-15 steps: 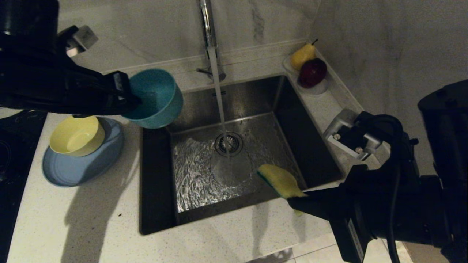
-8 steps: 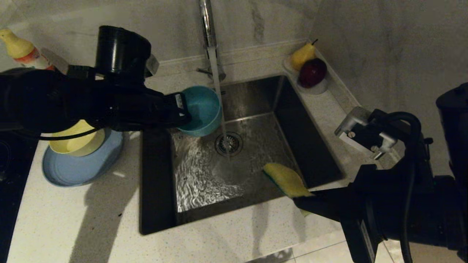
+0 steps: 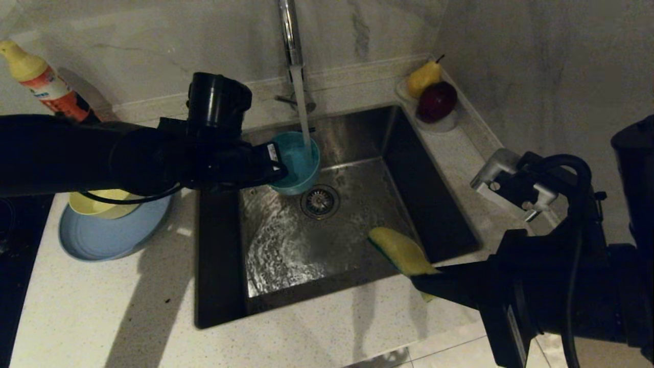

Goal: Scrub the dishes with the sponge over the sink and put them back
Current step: Wash the bowl

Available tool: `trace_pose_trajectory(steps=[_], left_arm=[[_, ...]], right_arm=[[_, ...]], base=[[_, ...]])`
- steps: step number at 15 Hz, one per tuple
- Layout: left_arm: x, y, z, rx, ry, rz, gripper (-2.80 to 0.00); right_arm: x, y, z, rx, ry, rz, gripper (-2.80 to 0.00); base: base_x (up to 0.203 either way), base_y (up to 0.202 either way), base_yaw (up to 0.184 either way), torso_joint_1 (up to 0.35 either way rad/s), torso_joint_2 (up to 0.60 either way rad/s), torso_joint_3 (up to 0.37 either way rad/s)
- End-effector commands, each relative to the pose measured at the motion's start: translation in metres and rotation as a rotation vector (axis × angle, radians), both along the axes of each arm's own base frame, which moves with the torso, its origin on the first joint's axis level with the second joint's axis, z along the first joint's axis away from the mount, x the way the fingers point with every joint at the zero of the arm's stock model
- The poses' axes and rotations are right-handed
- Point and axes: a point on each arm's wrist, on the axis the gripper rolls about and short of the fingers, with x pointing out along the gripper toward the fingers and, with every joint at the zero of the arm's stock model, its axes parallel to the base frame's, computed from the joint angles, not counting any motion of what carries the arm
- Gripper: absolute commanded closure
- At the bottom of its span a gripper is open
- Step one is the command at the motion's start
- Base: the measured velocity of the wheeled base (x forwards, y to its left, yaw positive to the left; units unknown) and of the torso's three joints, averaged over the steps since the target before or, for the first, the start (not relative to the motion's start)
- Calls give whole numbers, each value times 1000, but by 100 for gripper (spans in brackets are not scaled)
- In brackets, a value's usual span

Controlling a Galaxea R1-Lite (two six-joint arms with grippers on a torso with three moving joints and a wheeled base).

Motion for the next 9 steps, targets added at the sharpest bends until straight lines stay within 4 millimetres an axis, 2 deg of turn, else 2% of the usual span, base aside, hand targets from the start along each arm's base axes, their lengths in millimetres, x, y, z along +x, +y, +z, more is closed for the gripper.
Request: trace_pose_trajectory(steps=[1,9], left_arm=[[5,-3,-7,-9,19,7,0],[-5,0,-1,-27,16,9,0]], right_arm=[[2,0,-1,-4,3,-6,0],[1,-2,1,2,-1,-8,0]], base=[[0,0,0,0,0,0],[0,0,0,0,0,0]])
